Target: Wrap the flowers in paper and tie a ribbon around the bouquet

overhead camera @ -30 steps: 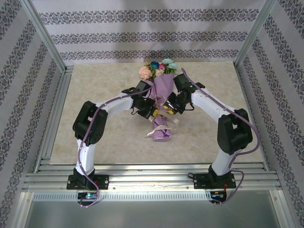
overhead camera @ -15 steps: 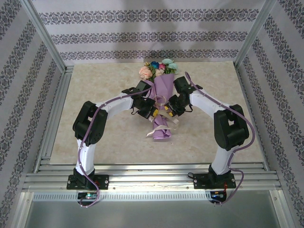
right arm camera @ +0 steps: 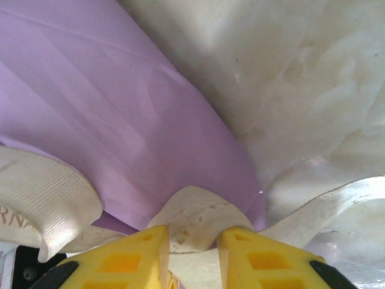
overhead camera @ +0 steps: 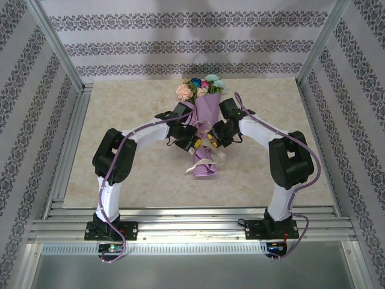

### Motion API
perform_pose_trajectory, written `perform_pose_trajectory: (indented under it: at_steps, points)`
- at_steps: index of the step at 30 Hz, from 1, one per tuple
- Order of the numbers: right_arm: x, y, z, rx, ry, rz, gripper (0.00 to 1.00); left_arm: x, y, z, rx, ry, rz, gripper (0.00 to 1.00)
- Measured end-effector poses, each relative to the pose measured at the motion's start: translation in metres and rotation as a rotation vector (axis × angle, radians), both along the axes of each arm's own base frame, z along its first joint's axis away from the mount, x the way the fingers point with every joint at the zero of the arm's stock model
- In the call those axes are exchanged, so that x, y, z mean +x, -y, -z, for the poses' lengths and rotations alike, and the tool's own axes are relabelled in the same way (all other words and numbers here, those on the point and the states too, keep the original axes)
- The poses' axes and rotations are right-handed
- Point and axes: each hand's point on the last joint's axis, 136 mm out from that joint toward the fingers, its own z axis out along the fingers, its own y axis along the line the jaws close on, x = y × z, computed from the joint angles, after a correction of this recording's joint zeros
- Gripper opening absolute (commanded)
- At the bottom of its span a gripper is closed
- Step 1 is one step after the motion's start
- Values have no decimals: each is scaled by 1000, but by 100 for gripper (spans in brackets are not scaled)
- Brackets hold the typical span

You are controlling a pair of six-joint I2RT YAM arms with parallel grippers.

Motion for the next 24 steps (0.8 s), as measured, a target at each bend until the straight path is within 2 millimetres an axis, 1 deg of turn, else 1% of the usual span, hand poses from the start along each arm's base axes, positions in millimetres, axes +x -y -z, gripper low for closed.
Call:
perform_pose_trajectory:
  at_steps: [1,4,7,10,13,17,24]
  points:
    - [0,0,1,0,-1,2,22,0,0,0,0,2,2,0]
    - [3,-1,3,4,0,10,19,1,2,-3,-3,11,7,0]
    - [5,-2,2,9,8,14,13,3,3,-5,-6,18,10,0]
    - [7,-2,1,7,13,24,0,3,3,-6,-6,21,14,0]
    - [9,-1,1,6,19,37,0,4,4,-9,-8,29,19,1]
    - [11,-1,-4,12,38,53,0,4,4,-10,-9,33,28,9]
    - [8,1,-14,42,63,91,0,1,4,-12,-10,26,37,22]
